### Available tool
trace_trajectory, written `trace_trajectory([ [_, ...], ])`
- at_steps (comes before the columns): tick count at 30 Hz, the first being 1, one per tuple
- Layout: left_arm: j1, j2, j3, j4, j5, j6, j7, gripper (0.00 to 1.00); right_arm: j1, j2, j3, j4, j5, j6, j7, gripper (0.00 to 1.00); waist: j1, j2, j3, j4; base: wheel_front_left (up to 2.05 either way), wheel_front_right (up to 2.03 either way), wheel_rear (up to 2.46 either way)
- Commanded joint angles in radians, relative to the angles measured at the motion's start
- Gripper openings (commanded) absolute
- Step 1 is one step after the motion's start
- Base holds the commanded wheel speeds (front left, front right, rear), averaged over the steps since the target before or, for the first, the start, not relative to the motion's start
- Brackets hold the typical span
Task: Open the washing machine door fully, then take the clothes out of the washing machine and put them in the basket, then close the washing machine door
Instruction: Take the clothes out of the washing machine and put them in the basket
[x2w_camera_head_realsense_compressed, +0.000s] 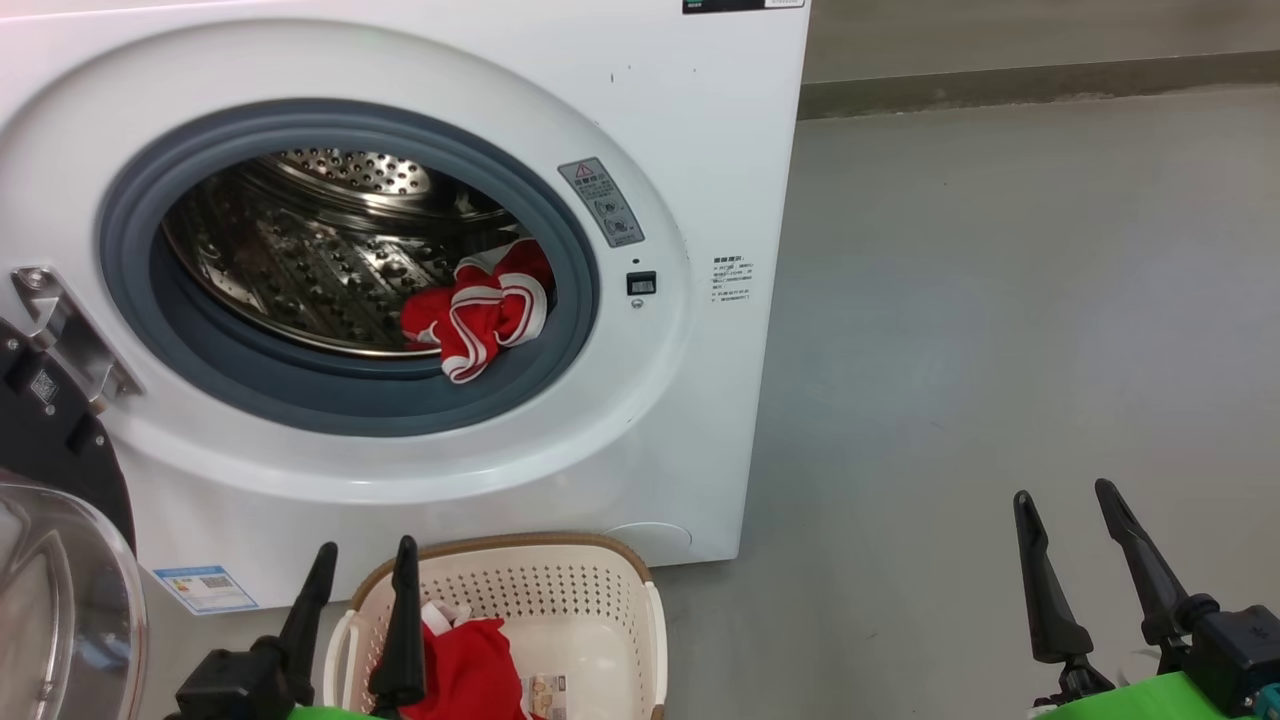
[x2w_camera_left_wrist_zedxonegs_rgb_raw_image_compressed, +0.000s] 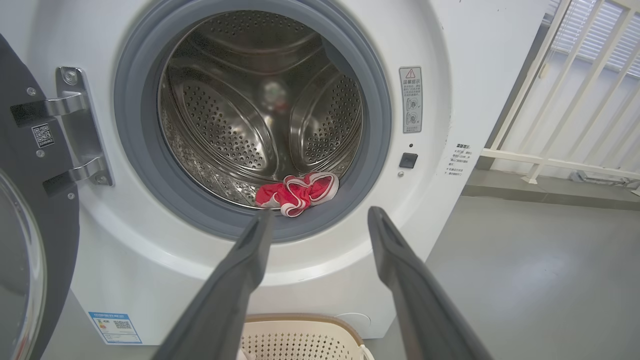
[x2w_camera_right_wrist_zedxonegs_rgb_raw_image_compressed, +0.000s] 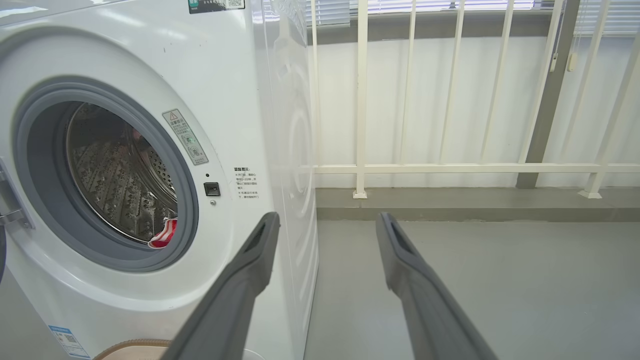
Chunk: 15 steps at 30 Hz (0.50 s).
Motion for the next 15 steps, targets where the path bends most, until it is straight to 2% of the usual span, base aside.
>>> trace_trajectory([
  [1,-0.012,0.015,0.034,-0.024,-0.009,0.006,-0.002,1.00,-0.018,-0.014,0.024,-0.025,-0.014,0.006,-0.006,1.00,0.0000,0.0000,-0.001,-0.001,0.00,0.00,0.00],
  [9,-0.023,0.012,0.025,-0.025,-0.017,0.008,-0.006,1.00,-0.018,-0.014,0.022,-0.033,-0.020,0.006,-0.006,1.00,0.0000,0.0000,0.015,-0.001,0.00,0.00,0.00],
  [15,-0.048,0.015,0.022,-0.043,-0.019,0.006,-0.014,1.00,-0.031,-0.014,0.023,-0.047,-0.021,0.006,-0.006,1.00,0.0000,0.0000,0.072,-0.002,0.00,0.00,0.00],
])
